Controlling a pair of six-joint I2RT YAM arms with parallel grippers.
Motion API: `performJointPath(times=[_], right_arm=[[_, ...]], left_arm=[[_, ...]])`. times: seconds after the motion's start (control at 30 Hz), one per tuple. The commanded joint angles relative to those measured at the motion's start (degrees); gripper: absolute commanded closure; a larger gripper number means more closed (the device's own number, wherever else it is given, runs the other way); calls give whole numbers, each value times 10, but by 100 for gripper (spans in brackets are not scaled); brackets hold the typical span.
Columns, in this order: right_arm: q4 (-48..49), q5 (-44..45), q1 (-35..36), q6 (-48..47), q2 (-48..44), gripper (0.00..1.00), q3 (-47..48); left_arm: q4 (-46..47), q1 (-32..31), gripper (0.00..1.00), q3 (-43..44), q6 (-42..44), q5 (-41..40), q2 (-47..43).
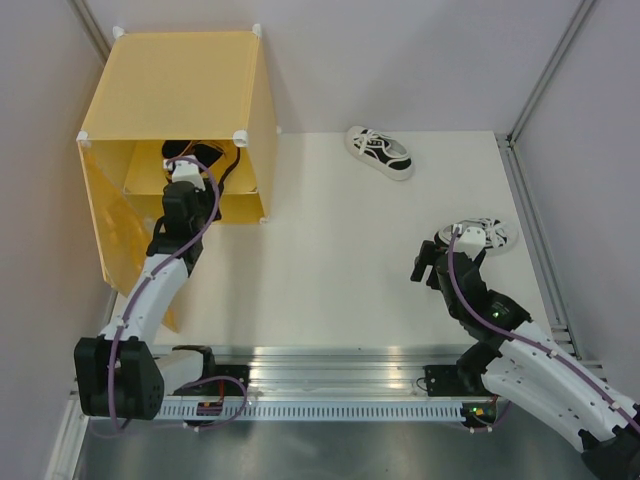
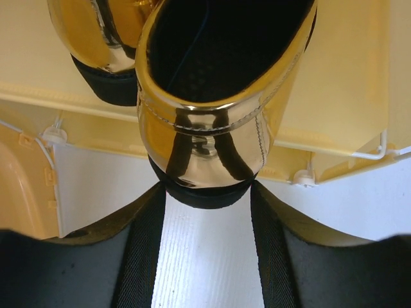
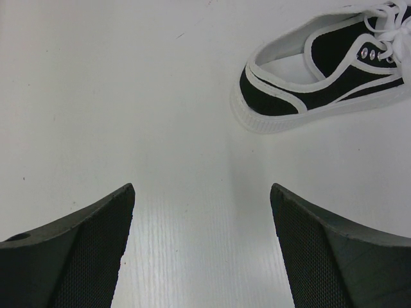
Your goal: Place and organize the shoes in the shoe cabinet
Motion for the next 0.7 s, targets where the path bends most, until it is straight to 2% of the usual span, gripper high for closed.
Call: performJointPath(times=[0.0, 0.33, 0.67], right_arm=[[17, -1, -1, -4, -1, 10, -3], [19, -1, -1, -4, 3, 10, -3], [18, -1, -1, -4, 3, 10, -3]], left_arm=[[43, 2, 45, 34, -5, 18, 13], [62, 2, 49, 61, -39, 59, 34], [84, 2, 49, 87, -68, 7, 83]])
